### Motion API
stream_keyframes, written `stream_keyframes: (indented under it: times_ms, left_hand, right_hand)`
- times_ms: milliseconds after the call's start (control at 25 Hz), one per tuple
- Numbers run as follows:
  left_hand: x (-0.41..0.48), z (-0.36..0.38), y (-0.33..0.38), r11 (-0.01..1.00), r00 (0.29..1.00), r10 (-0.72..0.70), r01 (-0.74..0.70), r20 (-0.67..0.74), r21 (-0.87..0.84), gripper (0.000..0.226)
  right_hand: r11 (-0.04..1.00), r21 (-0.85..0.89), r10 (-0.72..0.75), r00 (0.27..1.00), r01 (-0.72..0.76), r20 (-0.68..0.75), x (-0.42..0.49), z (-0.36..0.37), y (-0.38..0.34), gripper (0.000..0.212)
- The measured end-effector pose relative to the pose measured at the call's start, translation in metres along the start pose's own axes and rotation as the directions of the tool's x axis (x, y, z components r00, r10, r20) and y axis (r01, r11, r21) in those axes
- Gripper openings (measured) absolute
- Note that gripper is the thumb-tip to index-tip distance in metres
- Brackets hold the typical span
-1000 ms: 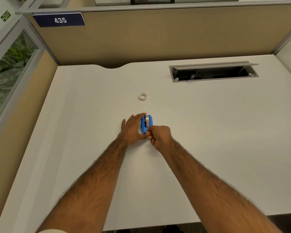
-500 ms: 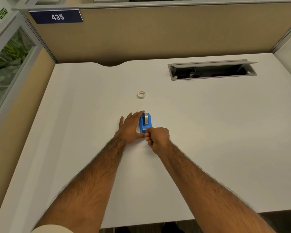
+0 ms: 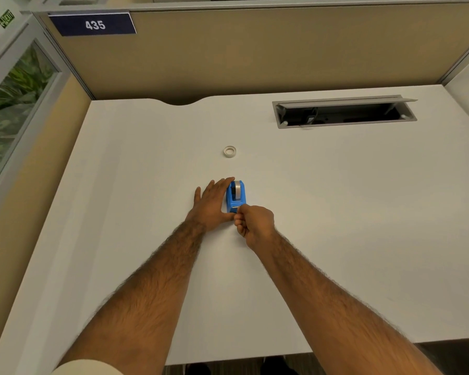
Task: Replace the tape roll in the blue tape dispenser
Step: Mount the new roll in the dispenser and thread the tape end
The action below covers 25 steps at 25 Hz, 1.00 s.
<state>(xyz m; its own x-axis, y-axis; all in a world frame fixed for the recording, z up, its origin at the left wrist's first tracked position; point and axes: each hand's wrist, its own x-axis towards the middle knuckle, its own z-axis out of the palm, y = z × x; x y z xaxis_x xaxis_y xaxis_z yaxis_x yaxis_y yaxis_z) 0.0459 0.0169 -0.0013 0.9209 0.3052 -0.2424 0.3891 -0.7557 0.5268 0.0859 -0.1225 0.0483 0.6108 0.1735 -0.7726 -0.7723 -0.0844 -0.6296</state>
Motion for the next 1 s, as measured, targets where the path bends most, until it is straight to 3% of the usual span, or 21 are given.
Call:
stream_keyframes:
  times_ms: [240,440,720,1000]
  left_hand:
    - [0.003,0.004,-0.003,1.0,1.0,-0.001,0.001,-0.002,0.001,0.103]
    - [0.004,0.006,-0.006,1.0,1.0,0.01,-0.01,-0.011,-0.009,0.103]
    - [0.004,0.006,-0.004,1.0,1.0,-0.001,0.001,-0.021,0.0,0.104]
    - [0.003,0.003,-0.001,0.999,1.0,-0.028,0.028,0.011,0.017,0.112]
  right_hand:
    - [0.999,-0.013,-0.033,0.999,0.033,-0.007,0.002,-0.001,0.003,0.009]
    - [0.97,-0.145,-0.194,0.981,0.195,0.024,0.003,-0.005,0.009,0.013]
    - [0.825,-0.429,-0.415,0.91,0.367,-0.02,0.009,-0.006,0.019,0.014]
    - [0.645,-0.659,-0.488,0.872,0.388,0.036,0.015,-0.021,0.016,0.023]
